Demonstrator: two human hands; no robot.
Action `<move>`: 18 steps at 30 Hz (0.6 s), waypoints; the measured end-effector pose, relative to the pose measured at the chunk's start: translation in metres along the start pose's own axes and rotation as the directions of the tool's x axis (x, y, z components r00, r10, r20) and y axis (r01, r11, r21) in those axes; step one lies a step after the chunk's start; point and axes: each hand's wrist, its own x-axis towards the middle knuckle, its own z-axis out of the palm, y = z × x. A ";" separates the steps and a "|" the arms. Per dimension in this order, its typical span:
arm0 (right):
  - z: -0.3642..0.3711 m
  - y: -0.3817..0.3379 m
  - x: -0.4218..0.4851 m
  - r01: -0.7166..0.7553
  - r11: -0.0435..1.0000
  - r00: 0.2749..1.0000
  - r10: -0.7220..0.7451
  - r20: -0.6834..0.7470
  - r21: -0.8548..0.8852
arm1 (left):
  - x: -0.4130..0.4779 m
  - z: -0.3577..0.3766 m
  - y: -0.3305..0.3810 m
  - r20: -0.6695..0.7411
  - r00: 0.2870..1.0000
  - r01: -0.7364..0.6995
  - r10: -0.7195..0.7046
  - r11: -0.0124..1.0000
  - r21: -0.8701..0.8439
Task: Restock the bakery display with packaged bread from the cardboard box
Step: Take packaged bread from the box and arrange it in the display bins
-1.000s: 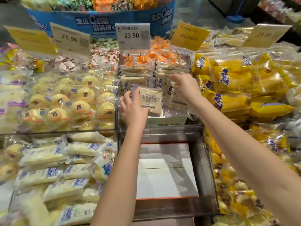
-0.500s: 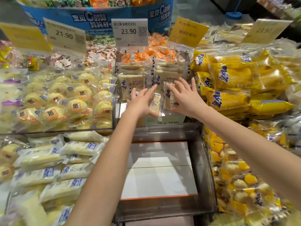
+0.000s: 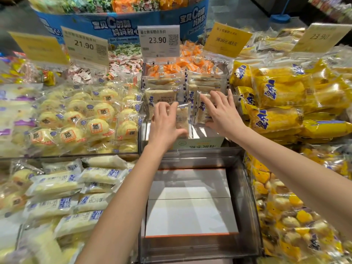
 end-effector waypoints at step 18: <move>0.018 -0.002 0.034 0.156 0.986 0.986 -0.159 -0.040 -0.064 | 0.038 0.016 -0.020 0.000 0.998 -0.053 0.058 0.910 0.411</move>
